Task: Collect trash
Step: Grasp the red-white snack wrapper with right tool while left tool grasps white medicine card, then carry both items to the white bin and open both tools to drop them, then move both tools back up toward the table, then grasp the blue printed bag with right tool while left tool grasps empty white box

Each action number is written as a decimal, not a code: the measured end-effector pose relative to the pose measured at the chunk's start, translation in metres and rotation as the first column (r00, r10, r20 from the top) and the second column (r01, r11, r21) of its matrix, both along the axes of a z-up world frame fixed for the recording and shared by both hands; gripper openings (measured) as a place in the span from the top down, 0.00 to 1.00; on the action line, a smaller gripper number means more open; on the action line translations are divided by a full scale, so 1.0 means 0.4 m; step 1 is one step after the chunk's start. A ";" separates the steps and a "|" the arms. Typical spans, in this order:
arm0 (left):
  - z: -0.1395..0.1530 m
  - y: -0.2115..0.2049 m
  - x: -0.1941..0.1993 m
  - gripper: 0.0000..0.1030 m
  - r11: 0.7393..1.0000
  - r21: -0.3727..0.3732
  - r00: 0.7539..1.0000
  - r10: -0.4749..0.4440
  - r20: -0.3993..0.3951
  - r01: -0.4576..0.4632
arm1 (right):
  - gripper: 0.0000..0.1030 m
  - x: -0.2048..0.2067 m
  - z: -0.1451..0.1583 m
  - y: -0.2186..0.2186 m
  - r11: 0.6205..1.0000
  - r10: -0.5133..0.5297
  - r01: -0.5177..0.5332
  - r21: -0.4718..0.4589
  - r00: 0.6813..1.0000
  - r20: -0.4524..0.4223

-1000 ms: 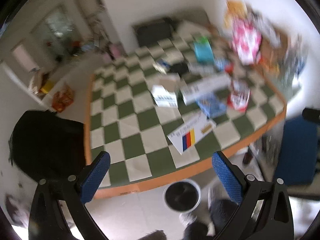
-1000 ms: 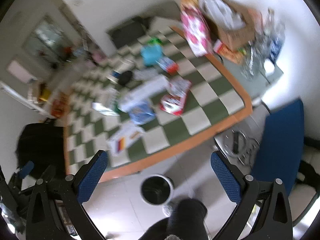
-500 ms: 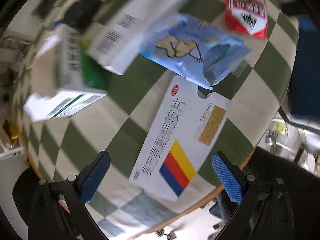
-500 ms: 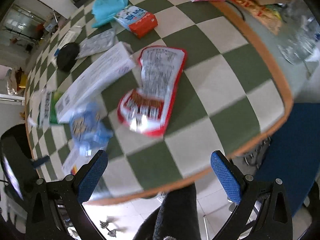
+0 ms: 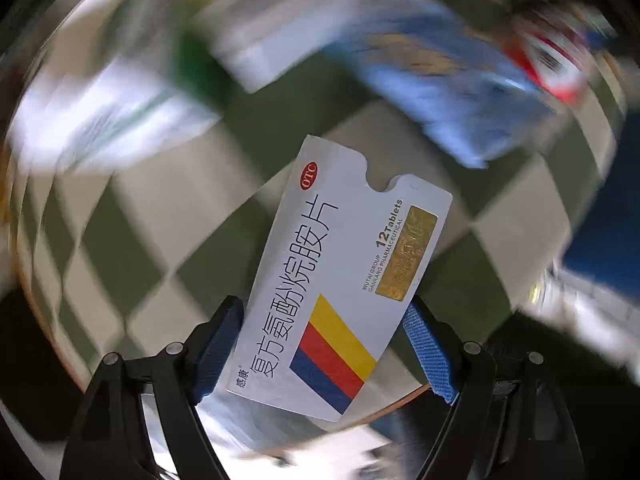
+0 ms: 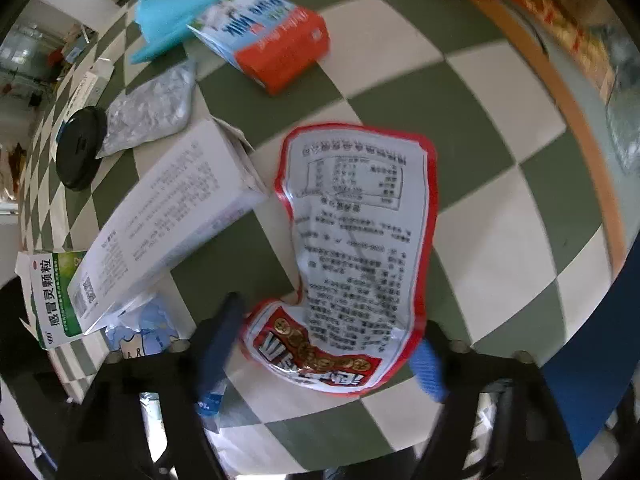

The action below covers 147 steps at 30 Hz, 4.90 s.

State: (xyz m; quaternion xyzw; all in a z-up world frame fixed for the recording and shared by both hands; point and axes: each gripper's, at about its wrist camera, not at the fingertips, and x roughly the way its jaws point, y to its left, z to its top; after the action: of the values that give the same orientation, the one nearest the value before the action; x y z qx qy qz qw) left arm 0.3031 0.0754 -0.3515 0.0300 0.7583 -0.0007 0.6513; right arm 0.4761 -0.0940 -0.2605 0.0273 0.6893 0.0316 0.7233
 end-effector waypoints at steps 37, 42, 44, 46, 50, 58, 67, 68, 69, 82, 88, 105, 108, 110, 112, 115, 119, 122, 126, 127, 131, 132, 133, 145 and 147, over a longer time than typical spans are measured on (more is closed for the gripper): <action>0.338 0.022 -0.210 0.30 0.853 -0.053 0.776 0.495 0.391 -0.518 | 0.81 -0.265 0.253 0.025 0.963 0.191 -0.224 0.146 0.958 0.213; 0.403 0.042 -0.343 0.31 0.860 -0.149 0.738 0.498 0.454 -0.488 | 0.81 -0.449 0.327 0.041 0.953 0.202 -0.253 0.166 0.940 0.276; 0.393 0.026 -0.369 0.31 0.860 -0.180 0.729 0.503 0.464 -0.478 | 0.81 -0.519 0.338 0.053 0.951 0.206 -0.261 0.167 0.935 0.288; 0.398 0.026 -0.433 0.31 0.862 -0.213 0.724 0.504 0.471 -0.461 | 0.81 -0.605 0.340 0.065 0.950 0.206 -0.263 0.170 0.934 0.293; 0.376 0.021 -0.539 0.31 0.862 -0.246 0.737 0.507 0.447 -0.443 | 0.81 -0.774 0.305 0.075 0.948 0.202 -0.256 0.189 0.942 0.267; 0.137 0.019 -0.690 0.31 0.793 -0.350 0.759 0.595 0.265 -0.499 | 0.81 -0.978 0.039 0.076 0.951 0.229 -0.241 0.193 0.970 0.085; -0.411 0.077 -0.703 0.31 0.659 -0.380 0.707 0.707 0.018 -0.650 | 0.81 -1.012 -0.476 0.065 0.956 0.219 -0.195 0.221 0.972 -0.086; -0.455 0.080 -0.702 0.31 0.655 -0.376 0.706 0.708 0.002 -0.655 | 0.81 -1.010 -0.544 0.066 0.957 0.214 -0.186 0.224 0.971 -0.106; -0.521 0.085 -0.696 0.31 0.653 -0.363 0.706 0.708 -0.020 -0.665 | 0.81 -1.008 -0.583 0.068 0.956 0.213 -0.182 0.228 0.970 -0.120; -0.791 0.133 -0.747 0.01 0.699 -0.213 0.719 0.695 -0.023 -0.683 | 0.37 -0.968 -1.046 0.173 0.932 0.323 -0.267 0.245 0.919 -0.227; -0.731 0.130 -0.777 0.01 0.763 -0.070 0.761 0.646 0.057 -0.643 | 0.02 -0.976 -1.040 0.172 0.921 0.389 -0.382 0.073 0.904 -0.177; -0.398 0.076 -0.831 0.01 0.791 -0.082 0.781 0.611 0.126 -0.606 | 0.02 -1.030 -0.704 0.170 0.891 0.439 -0.447 -0.081 0.893 -0.102; -0.311 0.066 -0.851 0.01 0.795 -0.085 0.782 0.607 0.140 -0.601 | 0.02 -1.052 -0.587 0.164 0.888 0.447 -0.453 -0.076 0.891 -0.083; -0.240 0.059 -0.868 0.01 0.797 -0.087 0.783 0.603 0.150 -0.597 | 0.02 -1.068 -0.518 0.160 0.887 0.452 -0.457 -0.072 0.889 -0.075; -0.181 0.050 -0.878 0.01 0.801 -0.092 0.786 0.599 0.156 -0.592 | 0.02 -1.087 -0.441 0.155 0.886 0.456 -0.460 -0.064 0.888 -0.067; -0.067 0.042 -0.899 0.01 0.807 -0.098 0.788 0.591 0.173 -0.583 | 0.02 -1.115 -0.323 0.150 0.889 0.452 -0.455 -0.051 0.890 -0.061; 0.064 0.038 -0.908 0.01 0.813 -0.110 0.786 0.582 0.209 -0.572 | 0.02 -1.141 -0.179 0.147 0.900 0.435 -0.436 -0.026 0.900 -0.038; 0.169 0.040 -0.894 0.01 0.817 -0.112 0.777 0.574 0.258 -0.566 | 0.02 -1.142 -0.059 0.149 0.914 0.405 -0.405 0.021 0.914 -0.006; 0.280 0.048 -0.840 0.01 0.825 -0.096 0.756 0.551 0.352 -0.557 | 0.02 -1.098 0.076 0.161 0.928 0.360 -0.364 0.079 0.931 0.053; 0.306 0.055 -0.814 0.01 0.827 -0.097 0.748 0.546 0.378 -0.554 | 0.02 -1.080 0.105 0.163 0.931 0.349 -0.354 0.087 0.935 0.069; 0.376 0.092 -0.692 0.00 0.827 -0.104 0.717 0.535 0.446 -0.552 | 0.02 -0.939 0.227 0.166 0.946 0.293 -0.309 0.093 0.944 0.155; 0.389 0.098 -0.659 0.00 0.827 -0.099 0.713 0.532 0.457 -0.554 | 0.02 -0.910 0.241 0.164 0.949 0.285 -0.302 0.091 0.944 0.164; 0.400 0.105 -0.615 0.00 0.828 -0.094 0.710 0.527 0.468 -0.553 | 0.02 -0.858 0.259 0.162 0.952 0.276 -0.294 0.088 0.946 0.171; 0.320 0.167 -0.179 0.00 0.826 0.103 0.777 0.469 0.419 -0.554 | 0.02 -0.285 0.072 0.261 0.937 0.347 -0.344 -0.063 0.936 0.052; 0.296 0.177 -0.144 0.00 0.822 0.114 0.785 0.479 0.393 -0.558 | 0.02 -0.232 0.015 0.290 0.927 0.368 -0.366 -0.084 0.930 0.013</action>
State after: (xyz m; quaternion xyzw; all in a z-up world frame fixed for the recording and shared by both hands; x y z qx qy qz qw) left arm 0.2453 0.1462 -0.2331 -0.1078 0.6048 0.2702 0.7413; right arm 0.3832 0.0221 -0.2546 -0.1315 0.6725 0.1391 0.7149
